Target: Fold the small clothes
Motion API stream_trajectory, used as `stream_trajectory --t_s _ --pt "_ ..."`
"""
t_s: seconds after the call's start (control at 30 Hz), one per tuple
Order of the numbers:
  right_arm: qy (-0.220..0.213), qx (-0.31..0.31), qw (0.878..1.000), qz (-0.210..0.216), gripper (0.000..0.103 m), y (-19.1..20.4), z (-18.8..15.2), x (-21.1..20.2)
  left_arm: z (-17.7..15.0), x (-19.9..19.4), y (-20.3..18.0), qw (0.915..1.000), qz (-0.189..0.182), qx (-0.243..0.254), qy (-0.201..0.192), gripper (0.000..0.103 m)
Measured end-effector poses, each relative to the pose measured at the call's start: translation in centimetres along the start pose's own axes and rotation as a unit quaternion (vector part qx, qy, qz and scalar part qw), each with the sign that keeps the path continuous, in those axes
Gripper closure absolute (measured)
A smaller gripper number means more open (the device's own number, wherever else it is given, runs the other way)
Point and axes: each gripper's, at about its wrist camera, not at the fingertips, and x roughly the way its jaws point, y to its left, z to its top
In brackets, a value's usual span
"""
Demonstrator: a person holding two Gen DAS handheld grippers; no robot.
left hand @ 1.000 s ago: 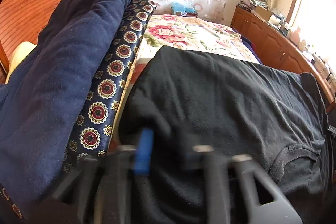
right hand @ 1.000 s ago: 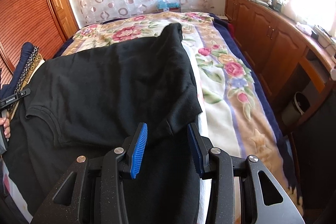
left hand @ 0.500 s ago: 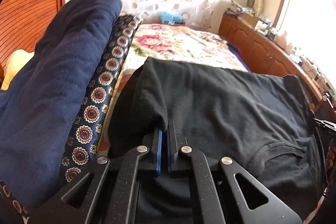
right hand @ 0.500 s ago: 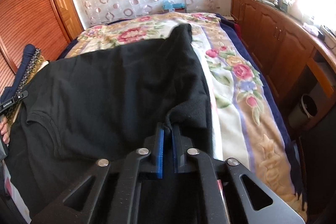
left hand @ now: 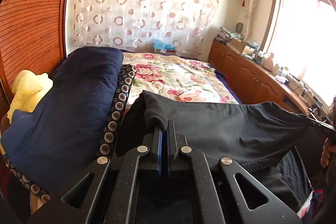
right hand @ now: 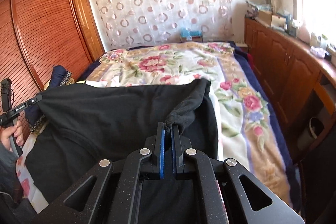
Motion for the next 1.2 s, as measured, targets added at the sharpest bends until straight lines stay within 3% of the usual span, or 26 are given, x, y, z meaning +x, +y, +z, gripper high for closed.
stream_trajectory --t_s 0.3,0.63,0.9,1.03,1.2 --pt "-0.038 -0.005 0.999 -0.009 0.098 0.8 -2.7 -4.8 -1.4 -5.0 0.5 0.9997 -0.001 -0.001 -0.023 0.099" --pt "-0.048 -0.007 0.999 -0.012 0.098 2.3 -7.6 -8.8 -5.6 -8.8 0.9 0.9999 0.003 -0.001 -0.016 0.099" --pt "-0.062 -0.011 0.998 -0.010 0.098 2.6 -9.3 -12.5 -7.8 -11.3 0.8 0.9998 0.012 -0.001 -0.017 0.099" --pt "-0.058 -0.007 0.998 -0.009 0.098 2.5 -10.8 -13.6 -9.6 -11.0 1.2 0.9996 0.026 0.002 0.009 0.099" --pt "0.004 0.007 1.000 -0.022 0.098 1.6 -14.4 -10.6 -12.5 -8.8 1.6 0.9969 0.046 0.016 0.063 0.099"
